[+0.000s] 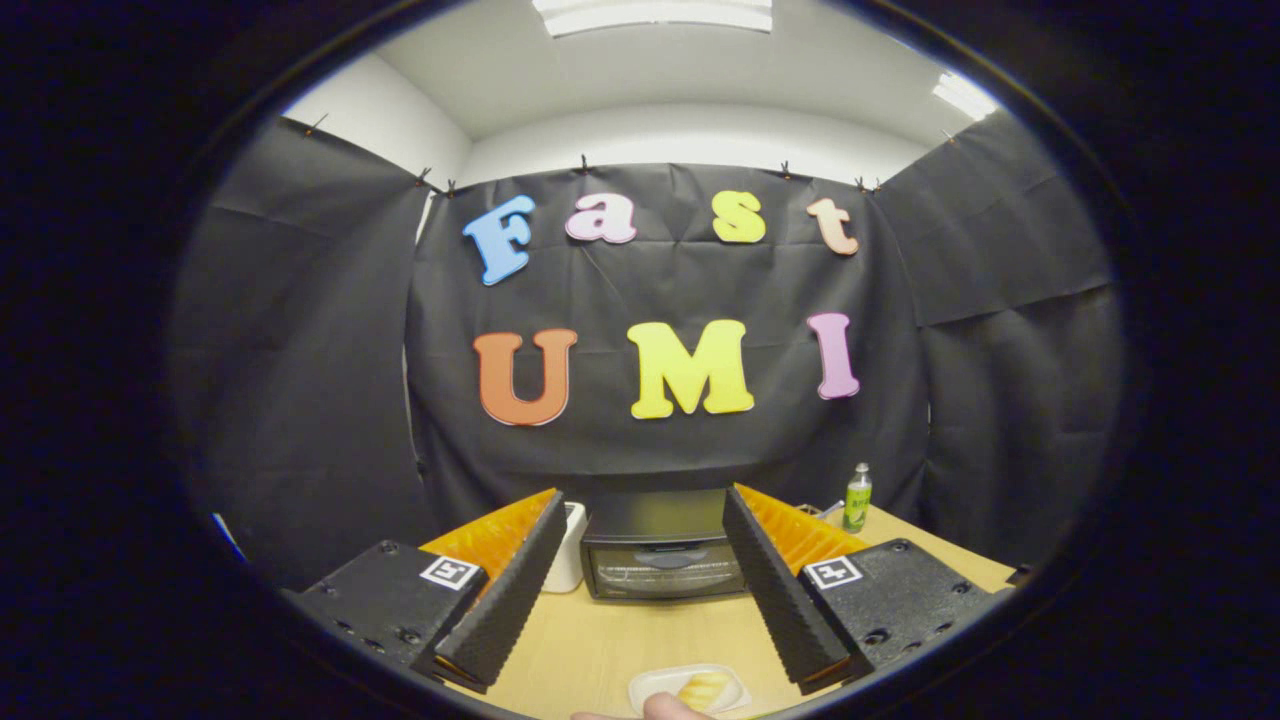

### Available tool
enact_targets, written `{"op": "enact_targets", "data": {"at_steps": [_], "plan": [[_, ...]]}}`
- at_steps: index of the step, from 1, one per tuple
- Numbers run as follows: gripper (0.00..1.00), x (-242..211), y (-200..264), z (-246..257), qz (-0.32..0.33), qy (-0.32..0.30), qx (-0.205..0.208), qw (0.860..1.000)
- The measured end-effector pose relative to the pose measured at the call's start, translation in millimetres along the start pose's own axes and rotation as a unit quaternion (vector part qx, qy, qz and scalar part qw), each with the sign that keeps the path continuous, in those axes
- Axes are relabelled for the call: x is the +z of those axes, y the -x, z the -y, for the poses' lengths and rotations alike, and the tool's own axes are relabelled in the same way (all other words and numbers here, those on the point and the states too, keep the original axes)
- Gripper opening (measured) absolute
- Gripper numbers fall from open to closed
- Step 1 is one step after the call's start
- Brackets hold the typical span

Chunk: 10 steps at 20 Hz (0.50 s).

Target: Open the toaster oven, put the food inside, and close the toaster oven door.

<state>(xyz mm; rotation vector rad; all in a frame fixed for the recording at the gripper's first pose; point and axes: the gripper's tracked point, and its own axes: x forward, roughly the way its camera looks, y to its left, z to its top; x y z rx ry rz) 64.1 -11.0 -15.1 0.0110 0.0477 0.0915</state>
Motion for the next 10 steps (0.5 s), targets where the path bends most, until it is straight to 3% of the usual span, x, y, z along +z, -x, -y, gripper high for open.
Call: {"op": "enact_targets", "data": {"at_steps": [5, 10], "plan": [[1.0, -15, -74, 10, -0.029, 0.013, -0.003, 1.0], [1.0, -71, -150, 7, -0.072, 0.033, 0.001, 0.997]]}}
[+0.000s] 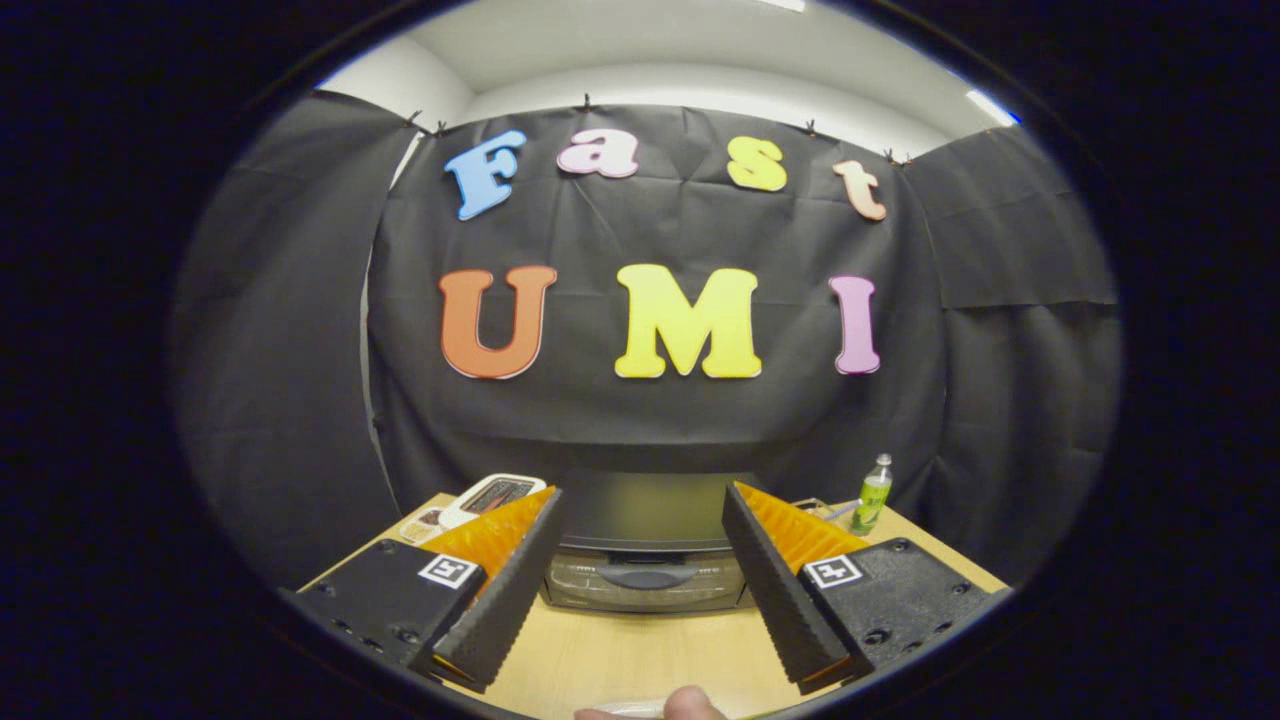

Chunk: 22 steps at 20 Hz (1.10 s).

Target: Open the toaster oven, put the food inside, and close the toaster oven door.

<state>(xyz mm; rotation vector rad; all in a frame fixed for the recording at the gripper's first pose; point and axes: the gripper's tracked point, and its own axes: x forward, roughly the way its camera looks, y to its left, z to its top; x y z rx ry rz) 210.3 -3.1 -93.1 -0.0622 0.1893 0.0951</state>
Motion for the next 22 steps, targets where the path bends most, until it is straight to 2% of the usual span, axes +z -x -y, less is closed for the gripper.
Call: {"op": "enact_targets", "data": {"at_steps": [6, 10, 15, 18, 22], "plan": [[1.0, -60, -76, -5, -0.06, -0.014, 0.002, 0.998], [1.0, -97, -104, -1, -0.098, -0.012, -0.008, 0.995], [1.0, -135, -123, 13, -0.128, -0.006, -0.02, 0.992], [1.0, -134, -126, 15, -0.101, -0.029, -0.017, 0.994], [1.0, -142, -118, 14, -0.098, -0.015, -0.017, 0.995]]}}
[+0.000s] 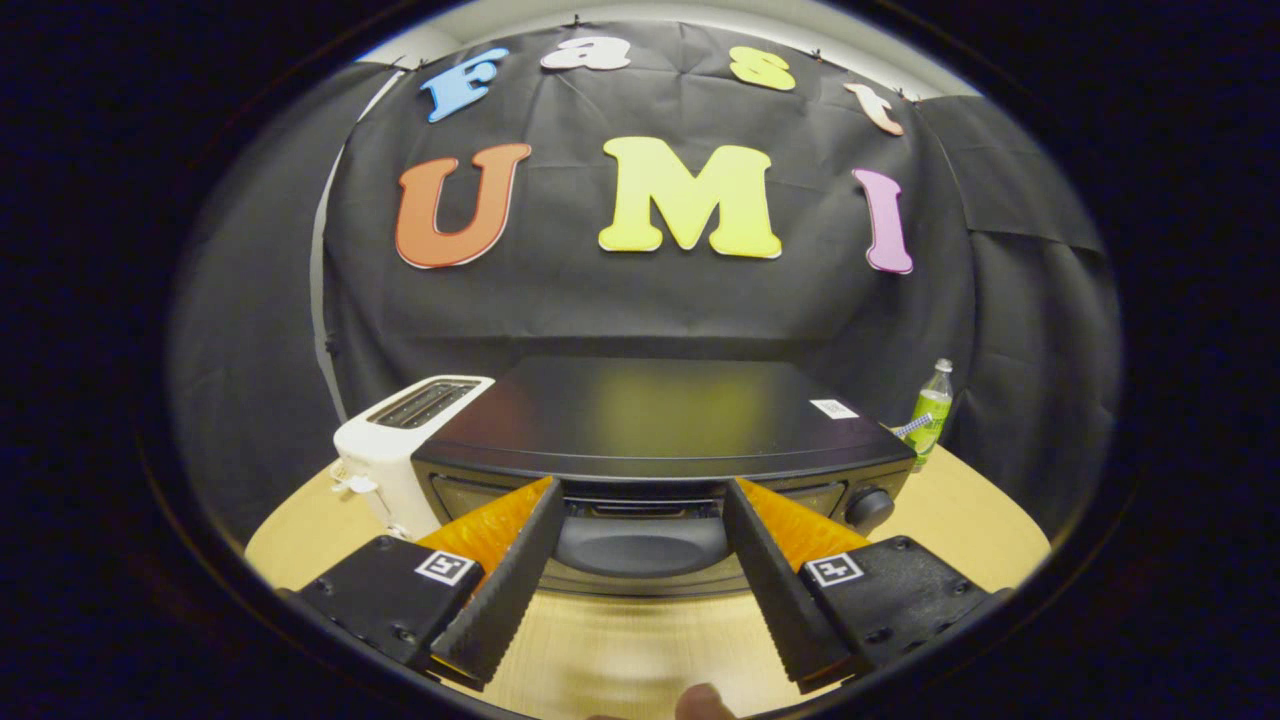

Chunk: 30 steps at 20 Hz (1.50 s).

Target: Open the toaster oven, put the food inside, and close the toaster oven door.

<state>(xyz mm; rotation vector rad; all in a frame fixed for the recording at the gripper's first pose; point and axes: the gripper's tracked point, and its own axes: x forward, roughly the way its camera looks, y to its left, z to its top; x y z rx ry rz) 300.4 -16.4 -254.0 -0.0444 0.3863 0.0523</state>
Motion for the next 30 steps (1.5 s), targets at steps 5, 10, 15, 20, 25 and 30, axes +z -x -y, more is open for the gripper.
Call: {"op": "enact_targets", "data": {"at_steps": [5, 10, 15, 20, 25, 30], "plan": [[1.0, -24, 31, 3, -0.012, -0.002, 0.004, 1.0], [1.0, -73, 61, 5, -0.051, 0.002, 0.018, 0.999], [1.0, -108, 74, 5, -0.087, 0.008, 0.012, 0.996], [1.0, -138, 78, 15, -0.141, 0.0, 0.019, 0.99], [0.99, -147, 78, 28, -0.155, -0.004, 0.01, 0.988], [0.99, -141, 108, 25, -0.158, -0.003, 0.025, 0.987]]}}
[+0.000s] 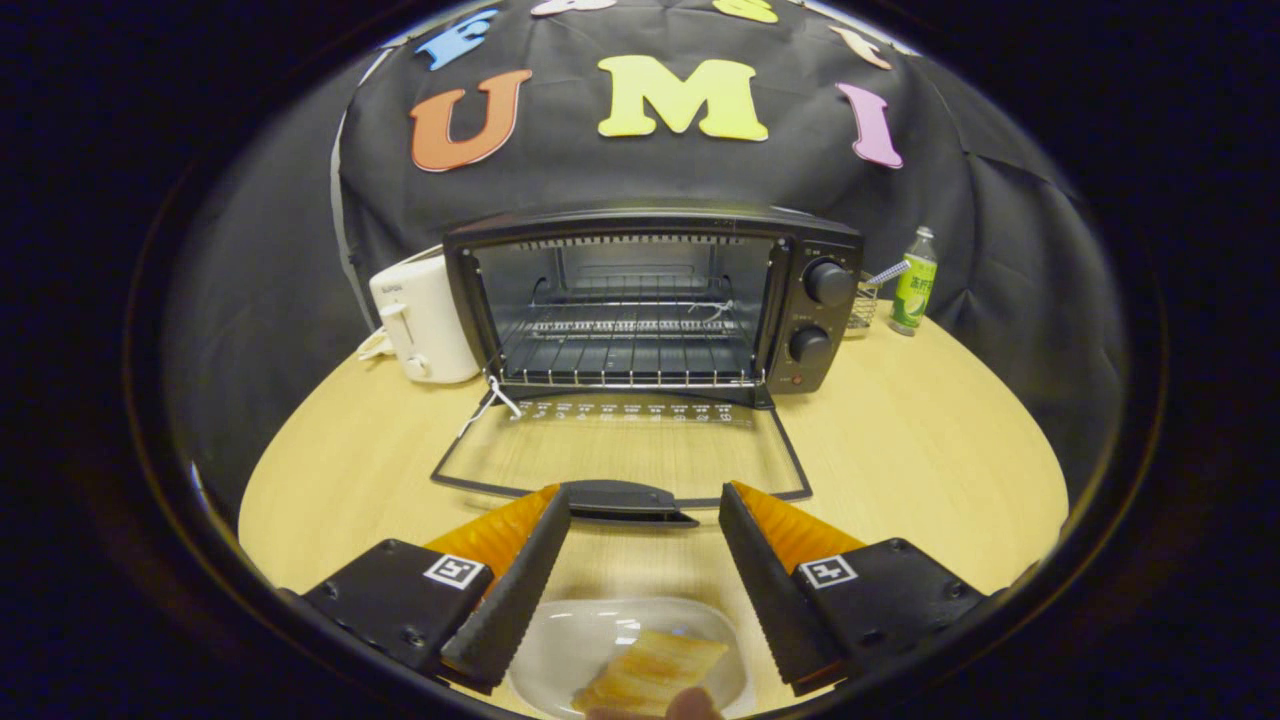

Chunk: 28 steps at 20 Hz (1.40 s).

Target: Open the toaster oven, put the food inside, and close the toaster oven door.

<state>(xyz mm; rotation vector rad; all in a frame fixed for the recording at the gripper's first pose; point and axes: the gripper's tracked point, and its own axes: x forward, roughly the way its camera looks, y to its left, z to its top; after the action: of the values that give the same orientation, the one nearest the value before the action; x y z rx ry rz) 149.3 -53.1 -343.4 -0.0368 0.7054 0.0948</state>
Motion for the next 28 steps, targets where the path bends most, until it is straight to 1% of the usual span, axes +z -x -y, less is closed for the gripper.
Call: {"op": "enact_targets", "data": {"at_steps": [3, 5, 7, 8, 11, 16, 19, 21, 23, 25, 28], "plan": [[0.99, -5, 34, 4, 0.011, 0.004, -0.006, 1.0], [0.99, -15, 55, 11, 0.015, 0.0, -0.019, 1.0], [0.99, -33, 68, 16, 0.01, -0.012, -0.03, 0.999], [0.99, -46, 72, 15, -0.001, -0.018, -0.028, 0.999], [0.99, -76, 78, 11, -0.03, -0.039, -0.017, 0.999], [1.0, -109, 67, 6, -0.065, -0.064, -0.024, 0.996], [0.99, -125, 59, 3, -0.09, -0.08, -0.023, 0.992], [0.97, -123, 58, 2, -0.086, -0.085, -0.027, 0.992], [0.94, -126, 56, 6, -0.088, -0.087, -0.037, 0.992], [0.87, -126, 57, 6, -0.089, -0.097, -0.036, 0.991], [0.64, -126, 58, 5, -0.094, -0.119, -0.031, 0.988]]}}
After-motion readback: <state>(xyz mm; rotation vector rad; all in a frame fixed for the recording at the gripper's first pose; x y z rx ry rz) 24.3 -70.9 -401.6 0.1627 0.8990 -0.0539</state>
